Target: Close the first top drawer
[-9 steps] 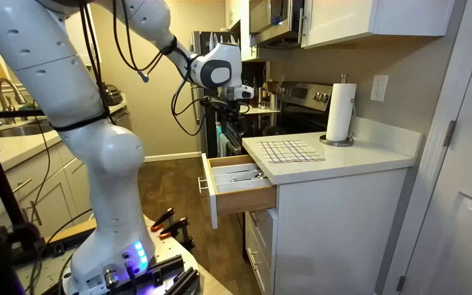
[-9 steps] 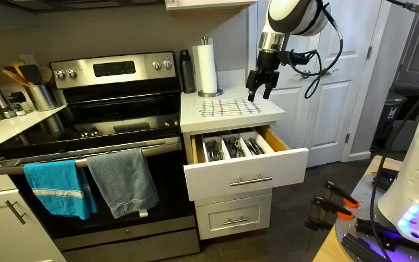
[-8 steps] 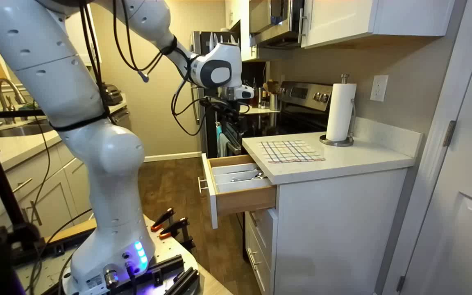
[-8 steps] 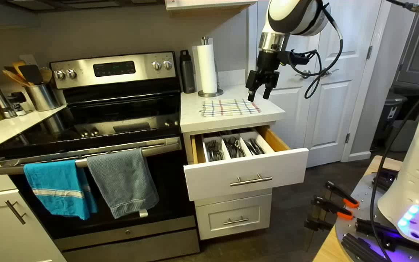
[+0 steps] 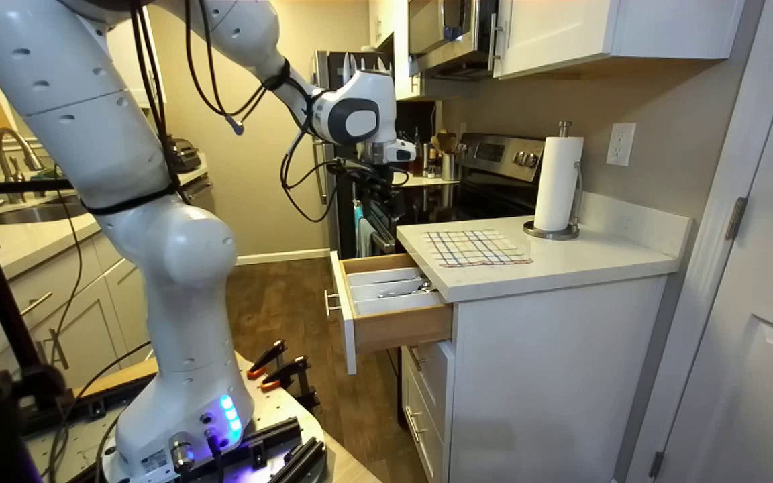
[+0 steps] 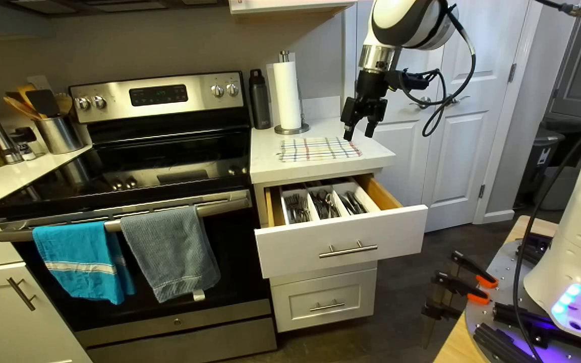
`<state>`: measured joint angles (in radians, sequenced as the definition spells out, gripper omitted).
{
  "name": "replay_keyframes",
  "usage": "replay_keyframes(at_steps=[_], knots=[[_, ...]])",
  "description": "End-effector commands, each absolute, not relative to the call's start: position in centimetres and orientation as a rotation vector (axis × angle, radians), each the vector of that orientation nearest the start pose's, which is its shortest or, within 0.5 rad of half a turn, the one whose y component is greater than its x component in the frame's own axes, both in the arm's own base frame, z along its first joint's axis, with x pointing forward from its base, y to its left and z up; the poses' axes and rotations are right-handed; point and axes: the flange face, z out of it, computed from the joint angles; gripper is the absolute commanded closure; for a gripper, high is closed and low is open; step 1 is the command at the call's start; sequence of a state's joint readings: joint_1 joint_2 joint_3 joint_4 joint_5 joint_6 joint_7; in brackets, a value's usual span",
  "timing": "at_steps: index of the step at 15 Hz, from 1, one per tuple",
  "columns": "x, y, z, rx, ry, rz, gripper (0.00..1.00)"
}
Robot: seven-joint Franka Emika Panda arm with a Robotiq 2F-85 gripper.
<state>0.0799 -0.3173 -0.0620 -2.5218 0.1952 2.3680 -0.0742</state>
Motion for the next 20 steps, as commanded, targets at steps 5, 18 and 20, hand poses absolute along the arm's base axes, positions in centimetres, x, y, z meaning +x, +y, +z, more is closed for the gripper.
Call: replay_keyframes(at_steps=[5, 18, 20], knots=[[41.8, 3.2, 38.8, -3.002, -0.053, -0.207, 0.00], [32.9, 15.7, 32.2, -3.059, -0.687, 0.029, 0.00], [32.3, 17.2, 31.5, -3.052, -0.801, 0.046, 0.00]])
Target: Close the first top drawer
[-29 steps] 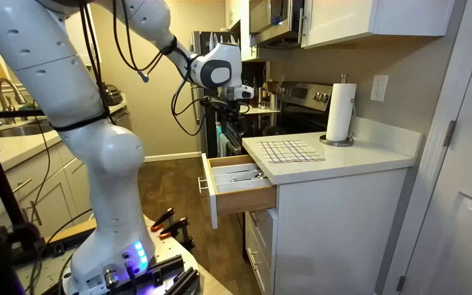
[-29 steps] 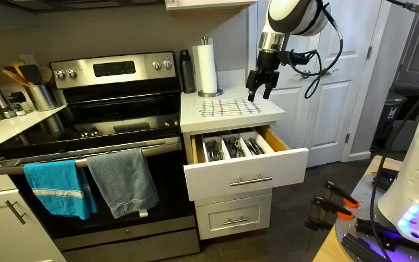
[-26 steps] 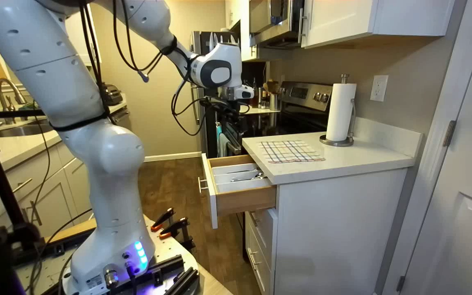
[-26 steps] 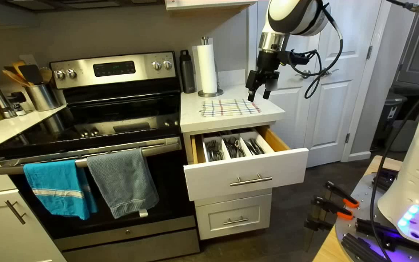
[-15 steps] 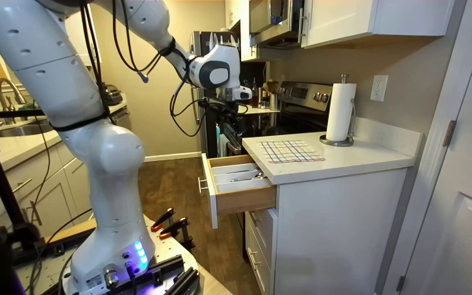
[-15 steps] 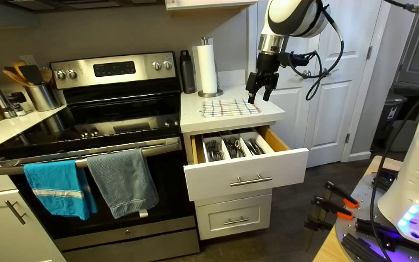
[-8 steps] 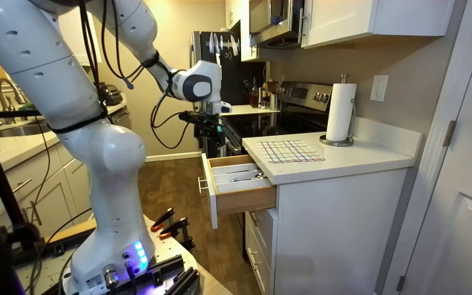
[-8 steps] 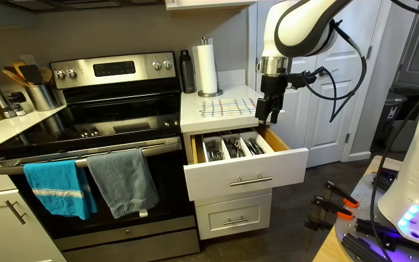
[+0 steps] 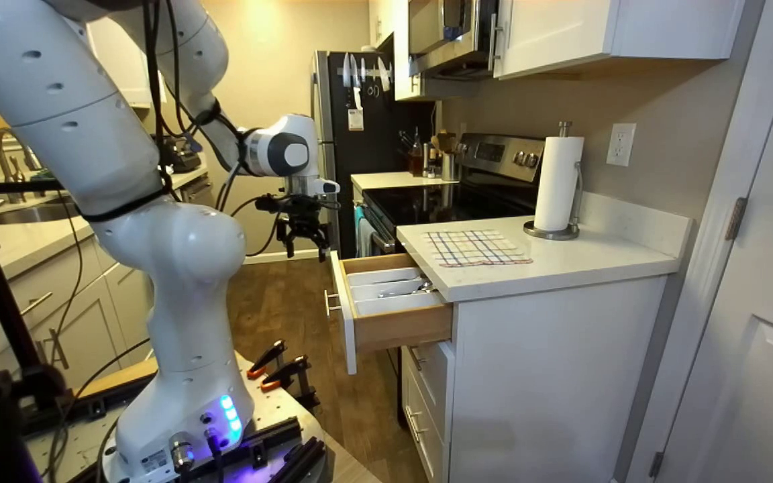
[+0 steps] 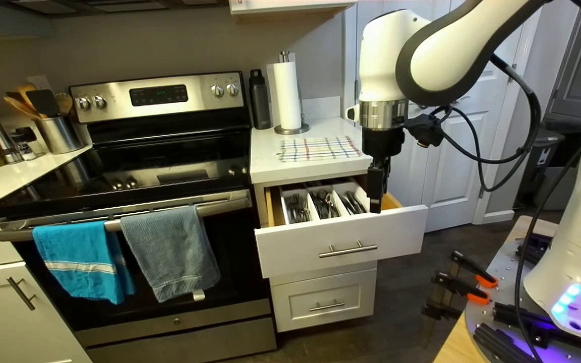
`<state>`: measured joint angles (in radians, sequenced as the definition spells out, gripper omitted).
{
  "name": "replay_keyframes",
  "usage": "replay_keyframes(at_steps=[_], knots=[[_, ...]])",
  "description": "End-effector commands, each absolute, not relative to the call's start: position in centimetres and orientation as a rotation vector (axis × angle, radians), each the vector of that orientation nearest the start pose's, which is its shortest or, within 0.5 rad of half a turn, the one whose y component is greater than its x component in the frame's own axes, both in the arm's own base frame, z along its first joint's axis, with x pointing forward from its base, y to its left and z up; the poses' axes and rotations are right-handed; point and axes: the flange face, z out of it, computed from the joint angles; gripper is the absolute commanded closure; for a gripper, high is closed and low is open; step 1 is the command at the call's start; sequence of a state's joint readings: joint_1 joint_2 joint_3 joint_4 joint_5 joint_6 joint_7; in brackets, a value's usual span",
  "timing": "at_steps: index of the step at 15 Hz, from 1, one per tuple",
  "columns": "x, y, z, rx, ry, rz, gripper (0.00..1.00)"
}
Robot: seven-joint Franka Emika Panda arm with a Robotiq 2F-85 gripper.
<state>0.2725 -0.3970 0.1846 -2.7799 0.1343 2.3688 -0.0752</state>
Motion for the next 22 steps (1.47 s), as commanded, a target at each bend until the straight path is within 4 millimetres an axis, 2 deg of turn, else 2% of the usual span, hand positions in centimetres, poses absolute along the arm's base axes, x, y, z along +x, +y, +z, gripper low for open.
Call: replay_keyframes(at_steps=[1, 6, 14, 22], knots=[[32.0, 17.8, 31.0, -3.046, -0.846, 0.053, 0.00], [31.5, 20.0, 28.7, -3.031, -0.990, 0.038, 0.00], [32.3, 20.3, 24.3, -2.989, -0.948, 0.060, 0.00], [35.9, 22.9, 24.1, -2.962, -0.939, 0.038, 0.00]])
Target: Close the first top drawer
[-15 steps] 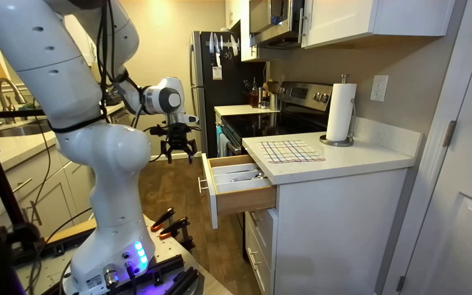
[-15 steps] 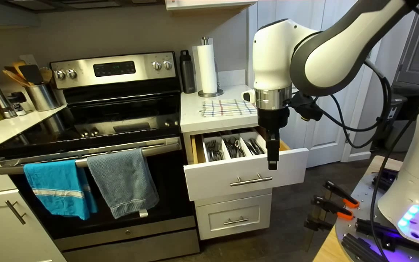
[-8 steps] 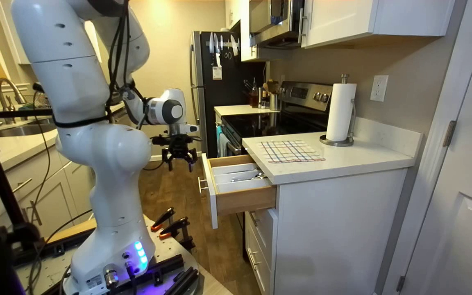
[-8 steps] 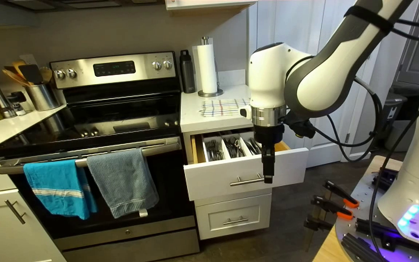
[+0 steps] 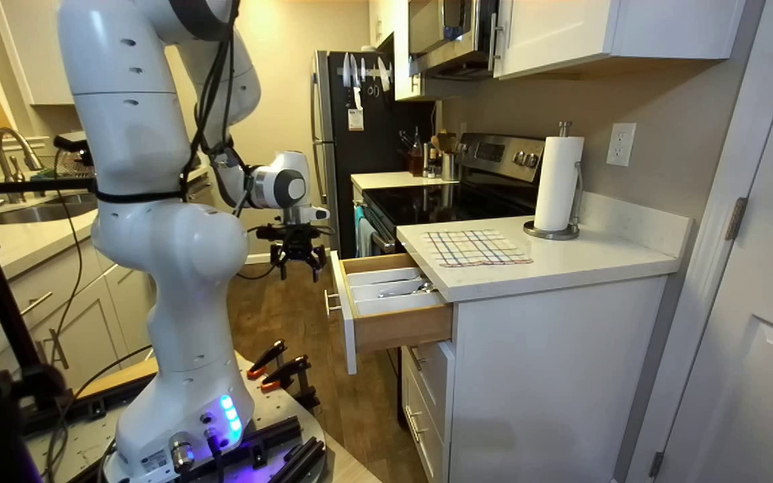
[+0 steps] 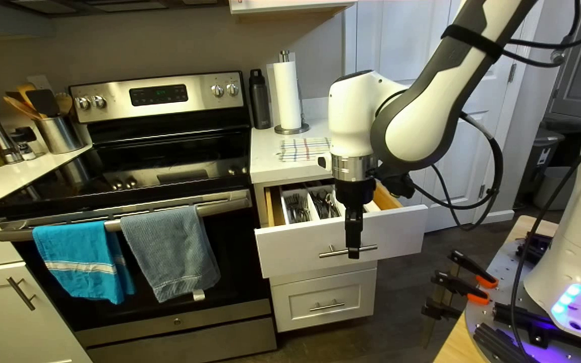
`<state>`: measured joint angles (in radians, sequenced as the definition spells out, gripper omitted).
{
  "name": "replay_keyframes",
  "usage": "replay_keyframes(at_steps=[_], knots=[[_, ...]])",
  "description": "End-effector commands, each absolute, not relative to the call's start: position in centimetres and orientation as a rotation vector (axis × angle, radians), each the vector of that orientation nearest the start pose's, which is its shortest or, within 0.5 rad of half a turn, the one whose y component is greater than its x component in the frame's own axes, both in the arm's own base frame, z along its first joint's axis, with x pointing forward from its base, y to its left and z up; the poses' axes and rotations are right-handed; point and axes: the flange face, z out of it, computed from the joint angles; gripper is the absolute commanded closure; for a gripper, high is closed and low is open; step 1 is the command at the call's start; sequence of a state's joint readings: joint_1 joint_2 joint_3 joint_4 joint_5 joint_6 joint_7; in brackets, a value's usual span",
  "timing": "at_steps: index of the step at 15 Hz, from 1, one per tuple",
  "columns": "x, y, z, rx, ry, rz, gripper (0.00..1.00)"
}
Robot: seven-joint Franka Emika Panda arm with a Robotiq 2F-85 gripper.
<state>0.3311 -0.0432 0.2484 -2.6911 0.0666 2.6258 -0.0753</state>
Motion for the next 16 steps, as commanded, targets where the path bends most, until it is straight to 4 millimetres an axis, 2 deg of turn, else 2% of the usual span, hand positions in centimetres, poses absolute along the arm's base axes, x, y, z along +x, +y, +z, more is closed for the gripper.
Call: replay_keyframes(at_steps=[1, 6, 7, 14, 16], knots=[[36.4, 23.3, 24.1, -2.958, -0.939, 0.034, 0.00], [37.7, 24.0, 22.9, -2.942, -0.931, 0.069, 0.00], [37.2, 24.1, 23.6, -2.965, -0.904, 0.050, 0.00], [37.5, 24.2, 22.8, -2.962, -0.897, 0.074, 0.00], [37.2, 25.3, 22.7, -2.932, -0.931, 0.071, 0.00]])
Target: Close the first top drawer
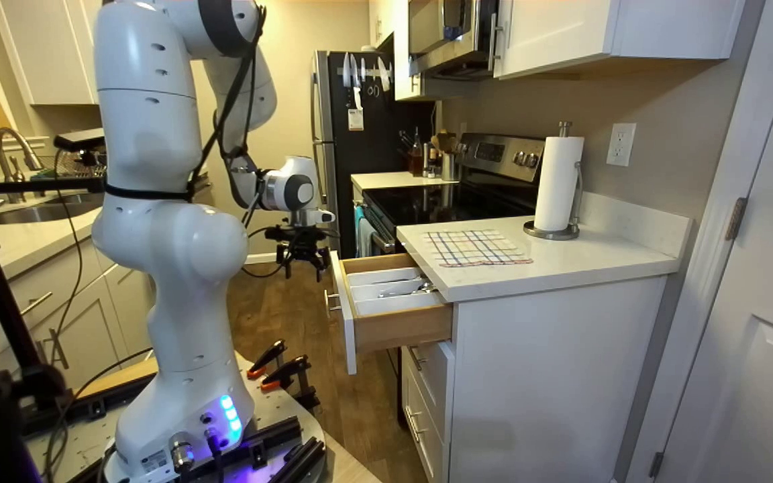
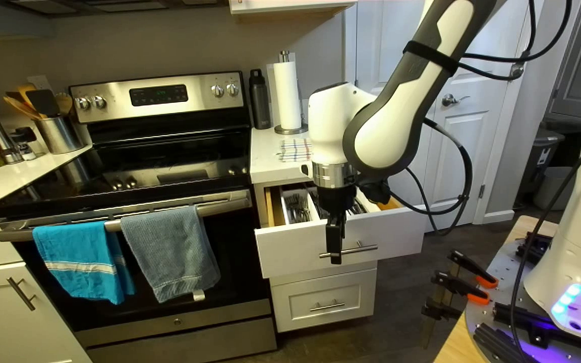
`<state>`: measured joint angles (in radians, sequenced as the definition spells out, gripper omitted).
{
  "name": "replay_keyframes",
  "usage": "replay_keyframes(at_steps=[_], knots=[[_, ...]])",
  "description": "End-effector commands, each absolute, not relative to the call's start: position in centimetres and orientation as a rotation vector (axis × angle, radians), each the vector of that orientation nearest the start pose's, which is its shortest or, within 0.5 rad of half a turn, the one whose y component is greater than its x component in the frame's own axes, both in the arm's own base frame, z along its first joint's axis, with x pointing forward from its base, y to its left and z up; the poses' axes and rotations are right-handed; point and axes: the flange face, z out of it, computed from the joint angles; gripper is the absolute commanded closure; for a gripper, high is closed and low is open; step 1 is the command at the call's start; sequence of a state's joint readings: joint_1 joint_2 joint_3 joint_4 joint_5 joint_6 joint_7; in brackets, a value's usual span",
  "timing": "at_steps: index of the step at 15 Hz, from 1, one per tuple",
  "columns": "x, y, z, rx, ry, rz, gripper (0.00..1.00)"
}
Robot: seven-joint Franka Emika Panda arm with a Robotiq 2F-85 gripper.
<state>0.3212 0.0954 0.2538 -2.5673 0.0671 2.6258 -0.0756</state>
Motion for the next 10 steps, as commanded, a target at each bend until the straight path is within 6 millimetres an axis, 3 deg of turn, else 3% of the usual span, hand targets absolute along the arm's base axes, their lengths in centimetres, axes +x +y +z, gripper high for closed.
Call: replay_keyframes(at_steps=[1, 5, 10], knots=[[37.0, 26.5, 22.4, -2.911, -0.955, 0.068, 0.00], [36.8, 30.1, 21.3, -2.863, -1.031, 0.078, 0.00], [38.9, 31.6, 19.3, -2.837, -1.036, 0.104, 0.00]])
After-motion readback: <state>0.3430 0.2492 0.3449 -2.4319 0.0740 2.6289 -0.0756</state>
